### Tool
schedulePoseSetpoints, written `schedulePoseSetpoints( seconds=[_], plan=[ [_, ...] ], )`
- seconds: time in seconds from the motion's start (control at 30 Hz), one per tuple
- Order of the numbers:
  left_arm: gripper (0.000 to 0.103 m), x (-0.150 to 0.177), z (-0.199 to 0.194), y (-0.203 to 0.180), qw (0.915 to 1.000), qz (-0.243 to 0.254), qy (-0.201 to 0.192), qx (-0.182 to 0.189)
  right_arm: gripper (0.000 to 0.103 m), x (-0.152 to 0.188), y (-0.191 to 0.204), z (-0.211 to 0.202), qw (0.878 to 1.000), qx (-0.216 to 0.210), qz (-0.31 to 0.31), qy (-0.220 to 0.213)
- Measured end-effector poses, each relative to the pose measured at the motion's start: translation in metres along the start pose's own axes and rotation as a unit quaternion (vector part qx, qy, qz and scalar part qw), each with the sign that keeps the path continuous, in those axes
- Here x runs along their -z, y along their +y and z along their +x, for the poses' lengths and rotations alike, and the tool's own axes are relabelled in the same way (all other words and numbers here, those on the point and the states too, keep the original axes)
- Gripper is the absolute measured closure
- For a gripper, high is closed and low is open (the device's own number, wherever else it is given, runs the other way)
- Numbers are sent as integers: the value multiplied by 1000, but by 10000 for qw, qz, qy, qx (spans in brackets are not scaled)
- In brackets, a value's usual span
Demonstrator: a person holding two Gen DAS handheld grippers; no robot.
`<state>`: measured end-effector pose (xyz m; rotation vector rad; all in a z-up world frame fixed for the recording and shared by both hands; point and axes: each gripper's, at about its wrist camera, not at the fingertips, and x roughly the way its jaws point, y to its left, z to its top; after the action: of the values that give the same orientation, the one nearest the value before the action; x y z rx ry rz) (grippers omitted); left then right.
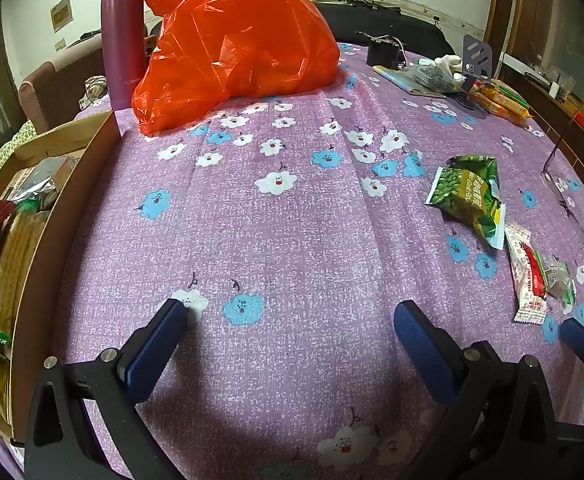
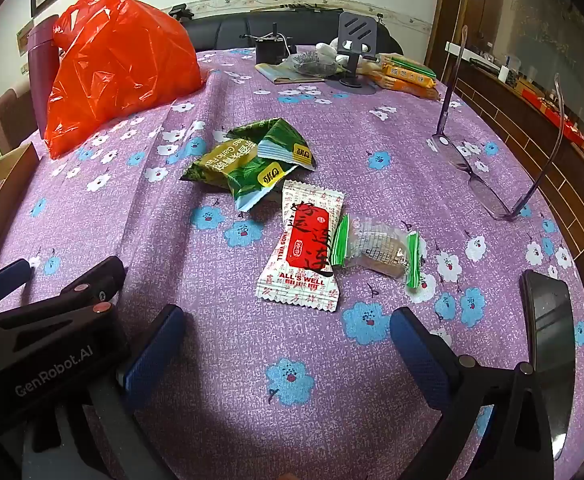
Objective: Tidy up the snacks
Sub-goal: 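Move the right gripper toward the clear zip bag of nuts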
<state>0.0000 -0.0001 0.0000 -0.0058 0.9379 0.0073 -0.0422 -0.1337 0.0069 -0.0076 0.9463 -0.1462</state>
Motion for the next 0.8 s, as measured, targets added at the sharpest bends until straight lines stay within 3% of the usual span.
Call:
schedulePoseSetpoints(
  seconds=[0.23, 0.37, 0.47, 0.5, 0.57, 0.67, 0.8],
  plan=[
    [0, 2, -1, 1, 10000, 6, 17, 13, 1, 0, 1, 0, 10000, 27, -18, -4],
    [0, 3, -6, 22, 9984, 137, 39, 550, 1, 0, -2, 2, 10000, -6, 4, 10],
    [0, 11, -17, 42, 9914, 235, 13, 1289, 1, -1, -8, 3, 9998, -169, 130, 55],
    [0, 15, -20, 44, 9900, 353, -9, 1365, 1, 0, -8, 2, 9998, -154, 125, 57],
    [0, 26, -25, 40, 9896, 727, -39, 1241, 1, 2, -4, 0, 9999, -107, 115, 53],
    [0, 36, -25, 19, 9901, 1261, 12, 616, 1, 3, -4, 0, 9998, -89, 170, 52],
    [0, 34, -22, 30, 9906, 1088, 100, 818, 1, 4, -6, -2, 9997, -221, 58, 61]
  ],
)
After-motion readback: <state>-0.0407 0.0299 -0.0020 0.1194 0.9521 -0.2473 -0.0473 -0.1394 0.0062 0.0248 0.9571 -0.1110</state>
